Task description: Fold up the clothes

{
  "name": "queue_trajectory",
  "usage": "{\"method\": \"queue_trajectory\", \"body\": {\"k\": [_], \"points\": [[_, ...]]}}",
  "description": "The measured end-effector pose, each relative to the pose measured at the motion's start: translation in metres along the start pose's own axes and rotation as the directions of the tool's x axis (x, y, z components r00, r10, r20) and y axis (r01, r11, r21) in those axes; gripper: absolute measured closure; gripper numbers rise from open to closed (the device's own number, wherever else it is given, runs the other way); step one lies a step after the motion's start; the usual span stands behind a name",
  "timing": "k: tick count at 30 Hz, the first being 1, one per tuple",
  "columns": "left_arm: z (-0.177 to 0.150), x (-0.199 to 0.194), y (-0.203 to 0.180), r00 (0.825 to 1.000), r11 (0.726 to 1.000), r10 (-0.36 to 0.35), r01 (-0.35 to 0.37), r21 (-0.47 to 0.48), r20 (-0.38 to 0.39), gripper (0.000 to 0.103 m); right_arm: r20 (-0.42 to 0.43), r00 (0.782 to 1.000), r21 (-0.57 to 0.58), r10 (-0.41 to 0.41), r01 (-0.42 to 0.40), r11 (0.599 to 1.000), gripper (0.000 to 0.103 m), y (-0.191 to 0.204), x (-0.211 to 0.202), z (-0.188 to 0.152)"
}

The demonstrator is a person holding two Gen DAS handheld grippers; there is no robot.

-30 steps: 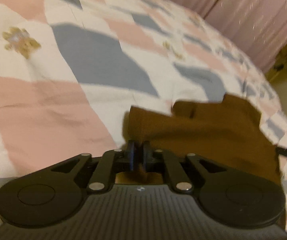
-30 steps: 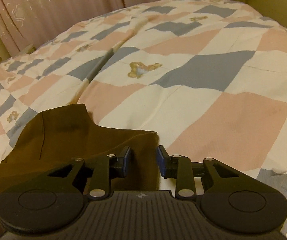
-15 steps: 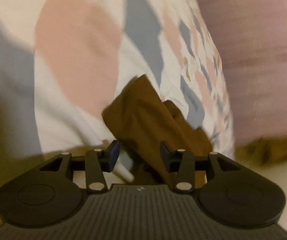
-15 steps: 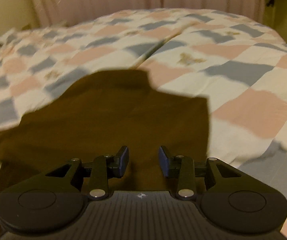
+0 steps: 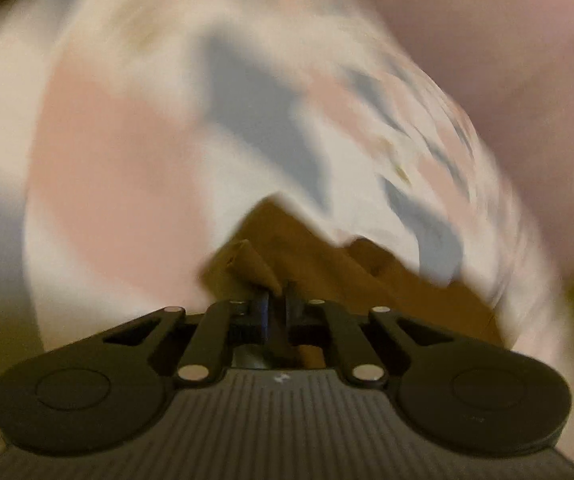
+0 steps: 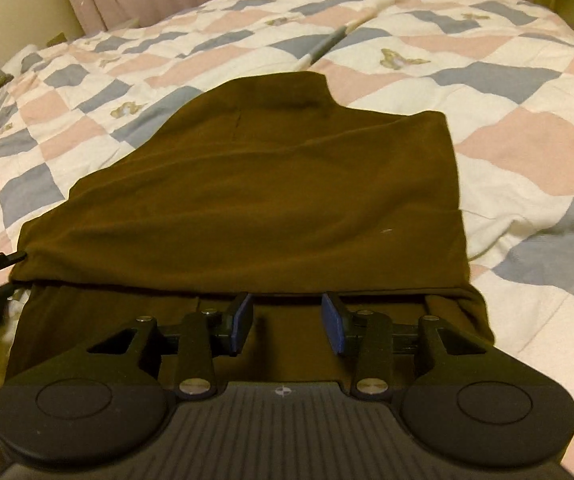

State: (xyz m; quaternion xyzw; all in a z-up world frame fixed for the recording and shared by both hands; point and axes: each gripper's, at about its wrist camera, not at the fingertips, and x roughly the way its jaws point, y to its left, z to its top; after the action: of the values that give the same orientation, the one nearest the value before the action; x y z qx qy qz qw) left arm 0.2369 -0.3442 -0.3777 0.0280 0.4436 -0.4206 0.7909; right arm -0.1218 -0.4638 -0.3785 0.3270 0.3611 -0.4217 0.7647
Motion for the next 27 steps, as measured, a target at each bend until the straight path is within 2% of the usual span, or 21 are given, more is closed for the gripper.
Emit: {"method": "queue_trajectory", "body": {"k": [1,2,3,4,5,6,7,9,10,12,15,16,18,21,22,24,27], "points": [[-0.007,-0.006,-0.026,0.999,0.98,0.001,-0.009,0.199,0.04,0.1,0.002,1.0,0.004,0.0,0.0,1.0,0.061,-0.002,-0.001,-0.001],[-0.017,-0.012,-0.05,0.997,0.928,-0.025,-0.003,0.373,0.069,0.1,0.004,1.0,0.008,-0.001,0.001,1.0,0.061,-0.005,-0.003,-0.001],[-0.028,-0.017,-0.074,0.994,0.845,-0.056,-0.003,0.535,0.093,0.097,0.005,1.0,0.013,-0.004,0.004,1.0,0.061,-0.007,-0.004,-0.002],[-0.04,-0.02,-0.094,0.993,0.755,-0.09,0.015,0.655,0.081,0.095,0.006,1.0,0.019,-0.005,0.005,1.0,0.061,-0.01,-0.005,-0.003],[-0.053,-0.019,-0.107,0.993,0.682,-0.113,0.043,0.73,0.047,0.093,0.006,1.0,0.027,-0.005,0.005,1.0,0.061,-0.012,-0.006,-0.004],[-0.066,-0.017,-0.113,0.993,0.626,-0.113,0.05,0.778,0.027,0.091,0.004,1.0,0.035,-0.005,0.005,0.999,0.061,-0.015,-0.007,-0.005],[-0.077,-0.014,-0.117,0.995,0.581,-0.102,0.047,0.813,0.015,0.082,0.002,1.0,0.044,-0.004,0.004,0.999,0.061,-0.017,-0.007,-0.007],[-0.099,-0.008,-0.124,0.997,0.483,-0.078,0.044,0.874,-0.007,0.076,-0.005,1.0,0.057,-0.004,0.004,0.998,0.061,-0.02,-0.008,-0.008],[-0.103,-0.01,-0.123,0.996,0.478,-0.082,0.06,0.877,-0.024,0.076,-0.009,1.0,0.063,-0.001,0.002,0.998,0.061,-0.022,-0.009,-0.008],[-0.093,-0.021,-0.114,0.989,0.541,-0.13,0.132,0.83,-0.073,0.072,-0.013,1.0,0.072,0.004,-0.003,0.997,0.058,-0.024,-0.011,-0.008],[-0.07,-0.041,-0.097,0.956,0.623,-0.254,0.278,0.731,-0.148,0.072,0.007,1.0,0.061,0.009,-0.01,0.998,0.056,-0.026,-0.016,-0.007],[-0.061,-0.047,-0.09,0.948,0.649,-0.281,0.303,0.698,-0.15,0.072,0.012,1.0,0.06,0.012,-0.013,0.998,0.056,-0.027,-0.017,-0.006],[-0.041,-0.047,-0.08,0.943,0.714,-0.303,0.32,0.623,-0.137,0.073,0.024,0.999,0.062,0.042,-0.043,0.997,0.056,-0.025,-0.018,-0.003],[-0.006,-0.026,-0.061,0.954,0.842,-0.278,0.297,0.45,-0.109,0.075,0.049,0.988,0.063,0.148,-0.151,0.987,0.056,-0.015,-0.016,0.007],[0.003,-0.018,-0.054,0.958,0.875,-0.263,0.286,0.391,-0.111,0.075,0.051,0.979,0.072,0.197,-0.2,0.977,0.057,-0.01,-0.012,0.012],[0.019,0.002,-0.042,0.958,0.915,-0.25,0.28,0.289,-0.137,0.075,0.05,0.948,0.112,0.314,-0.318,0.941,0.057,0.002,0.0,0.024],[0.033,0.033,-0.03,0.945,0.945,-0.252,0.286,0.156,-0.207,0.072,0.019,0.874,0.212,0.485,-0.478,0.852,0.057,0.024,0.032,0.039]]}}
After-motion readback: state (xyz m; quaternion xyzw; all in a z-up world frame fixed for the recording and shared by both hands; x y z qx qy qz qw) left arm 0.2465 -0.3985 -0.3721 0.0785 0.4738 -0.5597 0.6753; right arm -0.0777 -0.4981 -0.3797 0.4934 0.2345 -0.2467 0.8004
